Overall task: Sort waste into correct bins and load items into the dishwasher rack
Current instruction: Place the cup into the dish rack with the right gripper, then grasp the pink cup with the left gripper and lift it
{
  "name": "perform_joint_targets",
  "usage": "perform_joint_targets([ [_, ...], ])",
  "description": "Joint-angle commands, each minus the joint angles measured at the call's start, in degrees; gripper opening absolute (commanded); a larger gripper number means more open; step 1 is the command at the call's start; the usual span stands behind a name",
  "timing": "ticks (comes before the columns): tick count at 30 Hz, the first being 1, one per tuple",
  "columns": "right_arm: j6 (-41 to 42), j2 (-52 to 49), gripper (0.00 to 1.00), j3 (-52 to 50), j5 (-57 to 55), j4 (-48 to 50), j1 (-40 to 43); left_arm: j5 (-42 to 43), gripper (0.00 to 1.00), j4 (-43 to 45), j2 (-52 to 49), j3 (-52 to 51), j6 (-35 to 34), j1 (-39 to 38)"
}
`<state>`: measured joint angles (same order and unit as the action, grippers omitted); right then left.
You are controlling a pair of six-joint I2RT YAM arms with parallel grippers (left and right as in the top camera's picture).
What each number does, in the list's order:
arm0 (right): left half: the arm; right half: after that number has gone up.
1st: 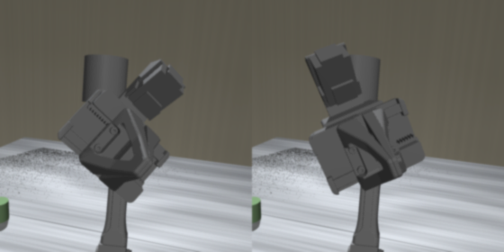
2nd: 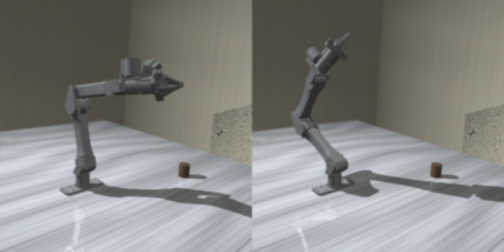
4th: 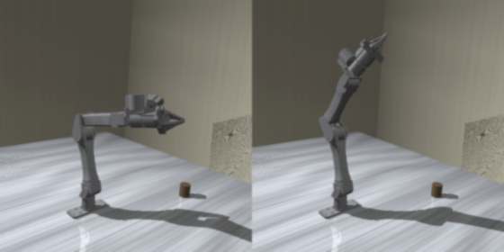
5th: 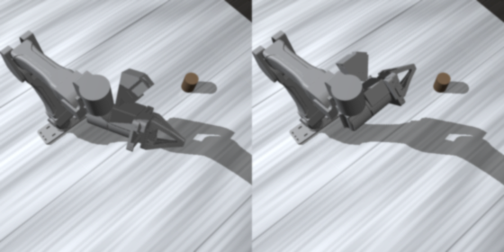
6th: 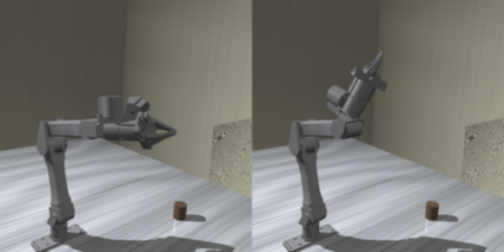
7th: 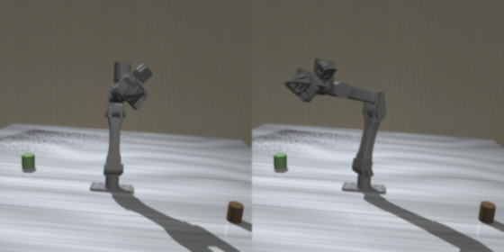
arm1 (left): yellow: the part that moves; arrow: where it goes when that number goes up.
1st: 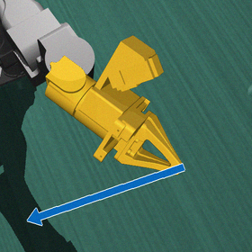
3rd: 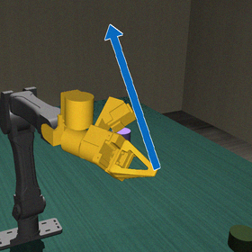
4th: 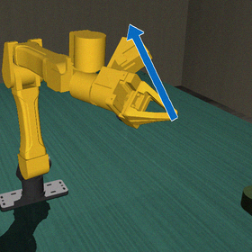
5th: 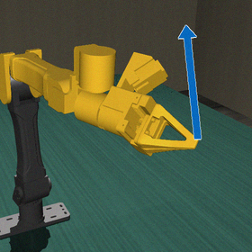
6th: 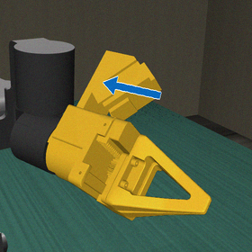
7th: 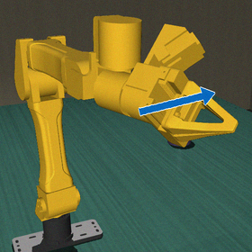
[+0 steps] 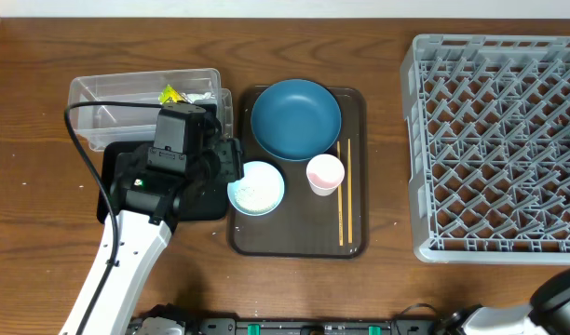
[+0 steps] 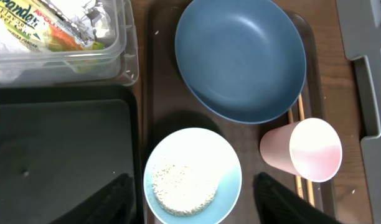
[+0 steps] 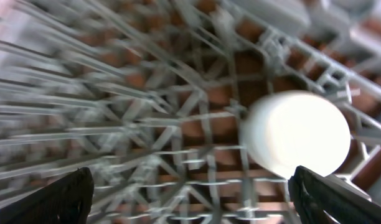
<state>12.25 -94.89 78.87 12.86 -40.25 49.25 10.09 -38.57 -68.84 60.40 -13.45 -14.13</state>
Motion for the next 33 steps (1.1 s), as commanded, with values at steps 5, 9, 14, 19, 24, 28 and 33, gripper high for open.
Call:
perform_joint_targets([
  [5,0.24,8.74,0.99,1.97,9.22,-5.7,-5.11,0.5,0.79,2.43,-0.35,0.44,0.31,0.02],
  [9,-1.84,9.03,0.99,1.9,9.64,-9.38,-12.66,2.91,0.79,5.18,-2.43,0.44,0.31,-0.55],
  [14,-3.74,9.01,0.99,1.75,2.49,-10.69,-24.3,3.54,0.79,7.45,-8.04,0.44,0.28,-3.78],
  [19,-3.87,9.01,0.99,1.75,-0.24,-10.88,-33.59,5.57,0.79,10.71,-14.36,0.44,0.28,-8.37],
  [24,-4.48,8.96,0.99,1.75,0.61,-10.78,-38.8,5.97,0.78,14.8,-20.87,0.44,-1.86,-12.68],
  [28,-4.66,8.96,0.99,1.75,0.48,-10.82,-40.02,5.97,0.73,16.7,-25.4,0.44,-1.86,-15.3],
  [33,-4.66,8.94,0.99,1.73,0.46,-11.02,-40.02,5.97,0.61,16.85,-29.92,0.44,-1.9,-16.94],
])
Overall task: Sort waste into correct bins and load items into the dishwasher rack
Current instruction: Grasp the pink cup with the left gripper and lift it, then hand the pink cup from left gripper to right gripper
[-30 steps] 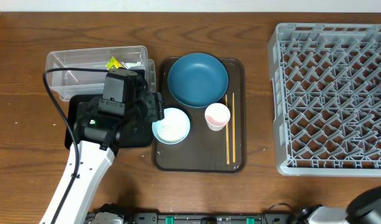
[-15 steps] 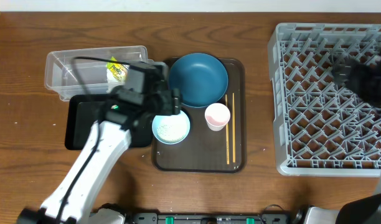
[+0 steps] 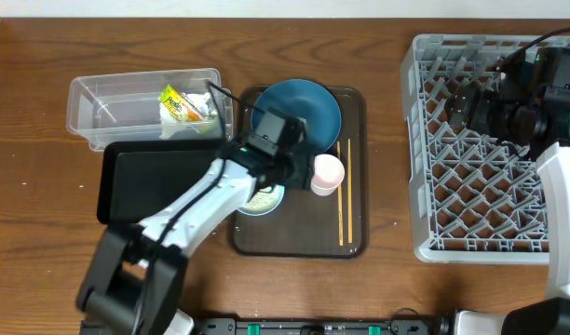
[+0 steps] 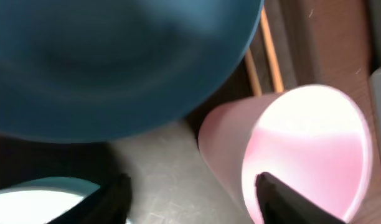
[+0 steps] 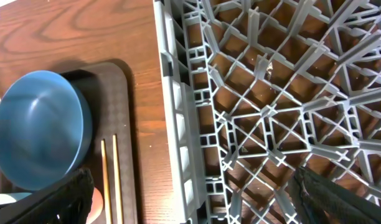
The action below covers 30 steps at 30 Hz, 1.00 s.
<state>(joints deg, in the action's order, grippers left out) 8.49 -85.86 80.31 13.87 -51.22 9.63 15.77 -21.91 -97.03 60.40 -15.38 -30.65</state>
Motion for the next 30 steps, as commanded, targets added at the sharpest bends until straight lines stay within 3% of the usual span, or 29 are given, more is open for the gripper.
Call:
perform_joint_targets([
  [1,-0.9,-0.09,0.99,0.28,-0.55,-0.07,-0.37,0.28,0.57,0.2,-2.34,0.44,-0.28,-0.55],
  [2,-0.9,-0.09,0.99,0.28,-0.55,-0.24,-0.37,0.28,0.55,0.2,-2.95,0.44,-0.92,-0.63],
  [5,-0.92,-0.09,0.99,0.28,-0.57,-0.85,-0.31,0.28,0.34,0.17,-3.63,0.44,-1.44,-0.66],
  [11,-0.9,-0.11,0.99,0.24,-0.98,-0.85,-0.26,0.31,0.06,0.17,-2.89,0.44,-2.84,-0.63],
  [17,-0.85,-0.31,0.99,0.24,-5.2,-1.46,-0.26,8.83,0.06,0.15,2.1,0.48,-2.95,2.32],
  [22,-1.05,-1.01,0.99,0.22,-2.36,-1.4,-0.28,20.24,0.06,0.26,8.09,0.48,-5.51,11.02],
  [28,-15.85,-2.78,0.96,0.2,24.15,1.88,-1.2,44.28,0.06,7.23,8.57,0.48,-12.2,23.78],
  [30,-21.73,-3.93,0.96,0.2,35.08,2.14,-1.92,52.0,0.06,10.71,7.87,0.48,-17.99,26.47],
])
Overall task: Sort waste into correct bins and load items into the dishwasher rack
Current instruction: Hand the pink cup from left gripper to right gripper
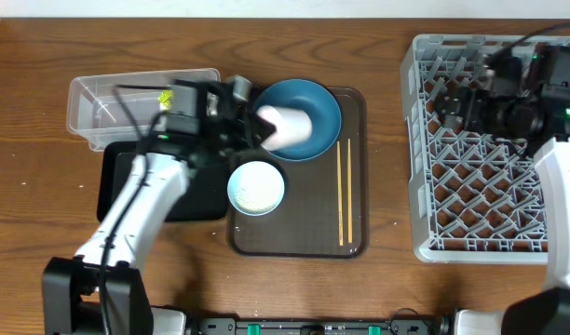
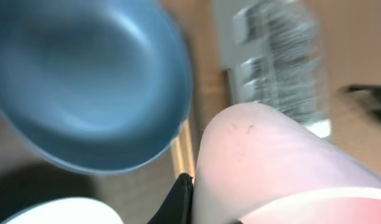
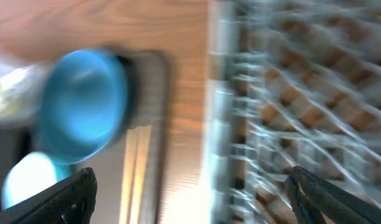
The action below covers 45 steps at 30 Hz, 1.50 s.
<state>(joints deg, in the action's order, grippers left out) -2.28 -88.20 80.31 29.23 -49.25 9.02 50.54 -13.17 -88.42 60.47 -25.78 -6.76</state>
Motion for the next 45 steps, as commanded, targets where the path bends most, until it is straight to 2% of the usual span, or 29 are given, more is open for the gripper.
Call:
perform_joint_targets([
  [1,-13.46,-2.19,0.96,0.17,24.44,0.0,-2.1,20.09,0.06,3.8,-1.01,0.42,-10.4,3.41],
  [5,-21.11,-4.76,0.97,0.17,35.04,0.0,-6.36,25.42,0.06,10.23,-1.18,0.42,-15.3,3.45],
  [8,-23.56,-6.29,0.98,0.17,36.2,0.52,-11.15,26.88,0.06,13.42,-1.18,0.42,-15.76,1.51],
  [15,-25.07,-7.54,0.99,0.17,40.96,5.86,-19.63,26.82,0.06,13.97,-1.18,0.42,-15.69,-2.34],
  [23,-25.0,-7.54,0.99,0.17,44.48,9.42,-24.55,26.84,0.06,13.92,-1.18,0.42,-15.69,-3.34],
  [34,-24.96,-7.54,0.71,0.2,46.69,11.85,-24.74,26.82,0.06,13.94,-1.18,0.42,-15.69,-3.34],
  [37,-24.74,-7.54,0.56,0.2,46.66,12.28,-24.81,26.84,0.06,13.94,-1.18,0.42,-15.69,-3.34],
  [40,-24.74,-7.54,0.47,0.2,46.58,12.28,-24.79,26.82,0.07,13.94,-1.18,0.42,-15.67,-3.34],
  [42,-24.74,-7.54,0.39,0.17,45.75,12.28,-24.79,26.8,0.14,13.92,-1.18,0.42,-15.54,-3.34],
  [45,-23.45,-7.54,0.34,0.2,43.78,12.24,-24.79,26.8,0.35,13.53,-1.18,0.42,-11.74,-3.34],
])
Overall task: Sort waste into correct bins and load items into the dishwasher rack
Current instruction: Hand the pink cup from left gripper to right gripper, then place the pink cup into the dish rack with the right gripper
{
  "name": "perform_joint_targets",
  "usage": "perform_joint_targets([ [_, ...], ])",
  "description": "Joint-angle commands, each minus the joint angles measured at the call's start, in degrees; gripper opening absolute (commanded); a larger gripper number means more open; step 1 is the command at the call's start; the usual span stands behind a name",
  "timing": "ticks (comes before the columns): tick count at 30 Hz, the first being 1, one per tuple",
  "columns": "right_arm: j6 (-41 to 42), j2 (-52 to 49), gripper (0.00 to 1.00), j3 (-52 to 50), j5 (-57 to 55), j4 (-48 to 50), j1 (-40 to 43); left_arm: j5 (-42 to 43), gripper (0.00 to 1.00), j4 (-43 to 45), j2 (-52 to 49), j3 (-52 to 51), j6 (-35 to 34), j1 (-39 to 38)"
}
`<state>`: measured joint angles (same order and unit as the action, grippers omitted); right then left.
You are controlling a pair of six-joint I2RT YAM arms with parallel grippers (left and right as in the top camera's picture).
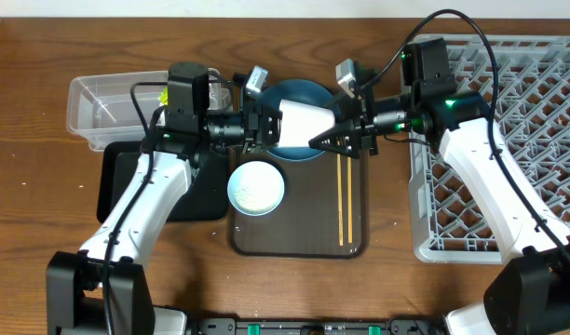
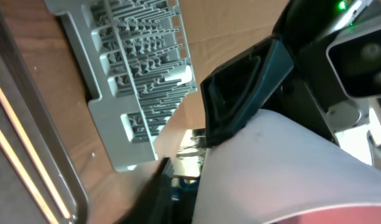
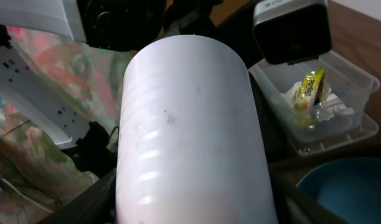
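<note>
The pink cup (image 1: 302,121) lies on its side in the air above the blue bowl (image 1: 294,90), with my left gripper (image 1: 271,124) shut on its left end. My right gripper (image 1: 324,138) meets it from the right. In the right wrist view the cup (image 3: 190,137) fills the span between the fingers (image 3: 97,196), which lie against both its sides. The left wrist view shows the cup (image 2: 290,168) and the right gripper's black finger (image 2: 253,81) on it. The grey dishwasher rack (image 1: 527,140) stands at the right.
On the brown tray (image 1: 304,237) are a small light-blue bowl of rice (image 1: 256,187) and a pair of chopsticks (image 1: 343,200). A clear bin (image 1: 117,98) holding a yellow wrapper (image 1: 164,95) sits far left, with a black bin (image 1: 117,177) in front of it.
My right arm has come from over the rack to the cup and its fingers now sit narrower, against the cup's sides. The left gripper still holds the cup over the blue bowl.
The cup first stood on the tray, with my left gripper open near the rice bowl. Then the left gripper was at the cup while the right hung open over the rack. Then the left held the cup above the blue bowl. Now both grippers are on it.
</note>
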<state>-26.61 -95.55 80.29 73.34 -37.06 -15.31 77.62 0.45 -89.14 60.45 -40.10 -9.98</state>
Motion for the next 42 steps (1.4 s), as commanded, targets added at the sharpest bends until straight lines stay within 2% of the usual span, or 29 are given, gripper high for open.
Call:
perform_joint_targets([
  [1,2.14,-0.2,0.33,0.22,-2.12,0.04,-0.46,-0.28,0.38,-0.46,-0.46,0.44,4.15,-0.13],
  [3,5.95,-0.13,0.32,0.22,-8.44,0.02,-0.42,-1.68,0.43,-2.78,-0.46,0.42,8.46,-0.09],
  [5,10.6,0.09,0.28,0.22,-17.79,-0.44,-0.24,-6.71,0.47,-7.56,-0.44,0.42,12.68,0.02],
  [10,16.2,2.93,0.22,0.31,-33.53,-4.17,3.19,-28.87,0.53,-23.58,-0.24,0.44,21.73,1.29],
  [13,20.65,5.66,0.22,0.61,-40.13,-6.36,8.09,-37.7,0.54,-29.86,0.98,0.44,23.23,3.37],
  [19,29.7,7.58,0.15,4.33,-55.1,-13.16,21.31,-45.33,0.54,-35.8,6.99,0.44,25.35,8.0],
  [25,34.12,7.56,0.14,8.2,-68.08,-18.05,33.4,-55.04,0.55,-39.15,15.21,0.44,26.6,9.16],
  [32,35.91,5.84,0.11,8.52,-80.74,-20.87,43.3,-59.08,0.55,-40.33,19.08,0.44,26.56,9.16],
  [42,39.52,-1.66,0.09,8.52,-82.99,-22.12,52.24,-59.1,0.55,-41.66,18.99,0.44,26.58,9.16],
])
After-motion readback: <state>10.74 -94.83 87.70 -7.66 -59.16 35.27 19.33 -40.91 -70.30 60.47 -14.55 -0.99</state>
